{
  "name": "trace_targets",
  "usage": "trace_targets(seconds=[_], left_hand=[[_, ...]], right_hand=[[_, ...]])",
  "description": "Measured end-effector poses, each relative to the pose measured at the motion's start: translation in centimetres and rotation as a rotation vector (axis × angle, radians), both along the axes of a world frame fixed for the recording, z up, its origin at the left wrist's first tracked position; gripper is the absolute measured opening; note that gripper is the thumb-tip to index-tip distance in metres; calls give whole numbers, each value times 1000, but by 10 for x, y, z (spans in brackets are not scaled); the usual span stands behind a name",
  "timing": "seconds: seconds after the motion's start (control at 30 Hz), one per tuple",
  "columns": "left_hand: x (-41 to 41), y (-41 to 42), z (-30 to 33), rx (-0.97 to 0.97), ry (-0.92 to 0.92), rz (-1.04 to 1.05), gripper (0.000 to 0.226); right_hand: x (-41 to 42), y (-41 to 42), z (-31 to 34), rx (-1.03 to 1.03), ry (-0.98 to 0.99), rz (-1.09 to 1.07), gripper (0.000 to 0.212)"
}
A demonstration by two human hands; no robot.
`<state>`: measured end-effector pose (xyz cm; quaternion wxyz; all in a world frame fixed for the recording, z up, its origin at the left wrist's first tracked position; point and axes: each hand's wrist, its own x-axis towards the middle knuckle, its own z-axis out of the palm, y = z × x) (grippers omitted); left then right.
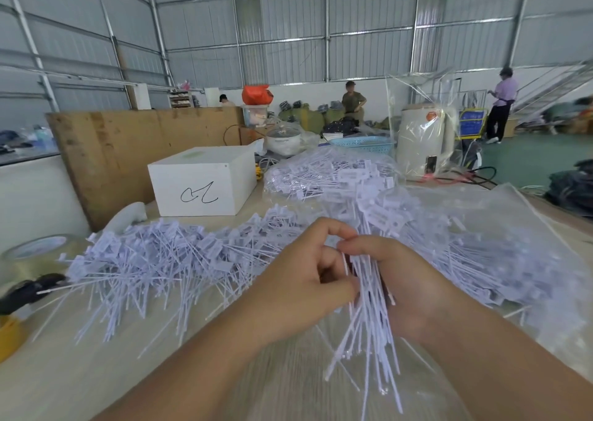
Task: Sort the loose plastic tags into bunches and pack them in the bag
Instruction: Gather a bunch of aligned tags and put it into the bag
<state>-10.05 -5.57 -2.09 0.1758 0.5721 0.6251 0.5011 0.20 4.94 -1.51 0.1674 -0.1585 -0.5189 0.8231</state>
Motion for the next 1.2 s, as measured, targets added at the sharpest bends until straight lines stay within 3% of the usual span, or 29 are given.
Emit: trace_targets(seconds=[0.2, 0.3, 0.4, 0.53, 0.67, 0.83, 0.97, 1.1, 1.2], left_hand=[[-5, -1, -3, 0, 329, -17, 48], [-13, 0, -4, 123, 295, 44, 41], [-30, 3, -9, 196, 315, 267, 36], [-52, 8, -26, -69, 527, 331, 71], [-60, 14, -40, -229, 636, 265, 59], [-62, 16, -40, -227, 557, 244, 38], [-59, 12, -34, -135, 350, 236, 15], [-51, 14, -30, -41, 38, 282, 17], [-40, 27, -15, 41, -276, 373, 33]], right_hand=[[1, 4, -2, 95, 11, -102, 23], [2, 5, 3, 195, 84, -250, 17], [6, 4, 10, 270, 177, -325, 12], [12, 8, 16, 461, 196, -311, 1], [19, 23, 22, 689, 105, -278, 14], [26, 35, 0, 548, 79, -254, 27], [25, 41, -2, 474, 132, -225, 17], [30, 43, -1, 422, 149, -132, 17], [33, 44, 0, 481, 157, -51, 9]])
